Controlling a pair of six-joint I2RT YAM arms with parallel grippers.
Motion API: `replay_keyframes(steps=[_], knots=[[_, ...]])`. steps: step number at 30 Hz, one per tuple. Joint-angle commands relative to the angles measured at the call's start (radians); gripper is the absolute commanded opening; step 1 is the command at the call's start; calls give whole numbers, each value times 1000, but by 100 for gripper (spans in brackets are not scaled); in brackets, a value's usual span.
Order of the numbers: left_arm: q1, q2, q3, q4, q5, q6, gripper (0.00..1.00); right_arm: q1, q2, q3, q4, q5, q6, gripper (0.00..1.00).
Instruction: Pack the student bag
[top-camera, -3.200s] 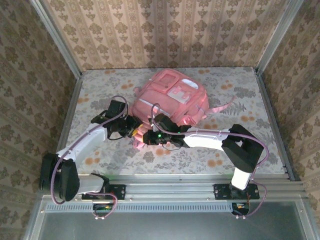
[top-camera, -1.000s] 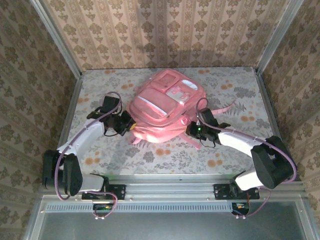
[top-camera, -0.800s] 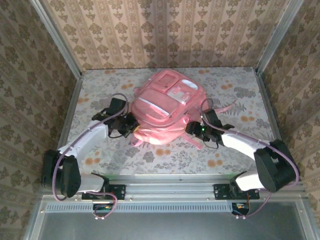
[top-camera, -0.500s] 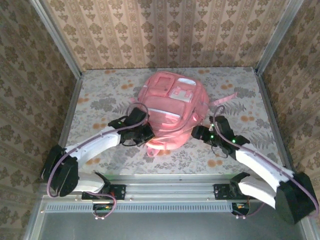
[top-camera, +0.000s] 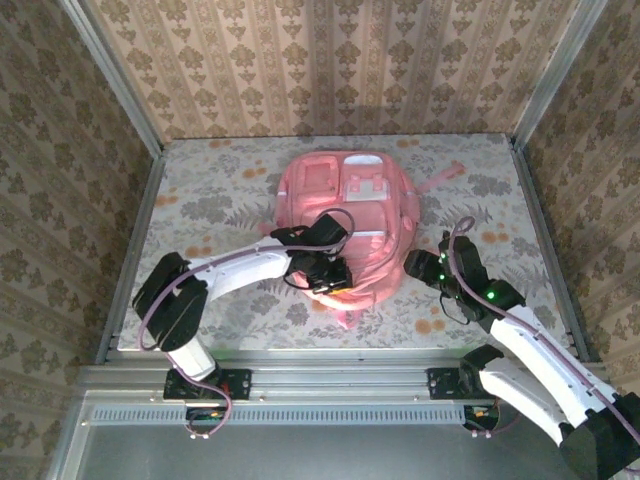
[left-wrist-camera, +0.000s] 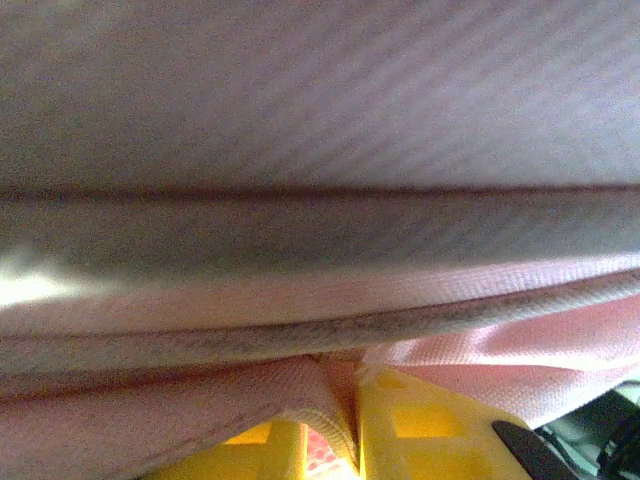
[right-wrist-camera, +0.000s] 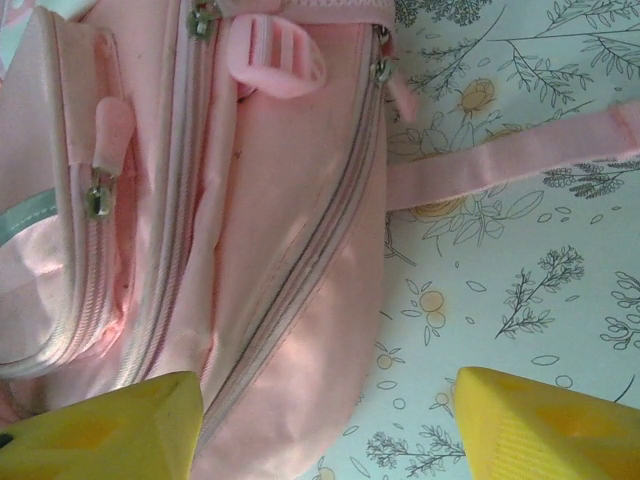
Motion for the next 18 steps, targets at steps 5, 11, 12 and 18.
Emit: replay_keyframes(steps=[5,11,12,18], knots=[[-7,-74,18,-88,27,123,42,-7,-61,46,-13,-64,-112,100],[-34,-190,31,-93,40,311,100,-7,-92,134,-92,-101,-181,100],[-31,-235,15,-66,29,341,100,-7,-100,149,-92,-112,-190,100],[183,-450,-10,-59,-177,452,100,-7,-128,204,-29,34,-314,100]])
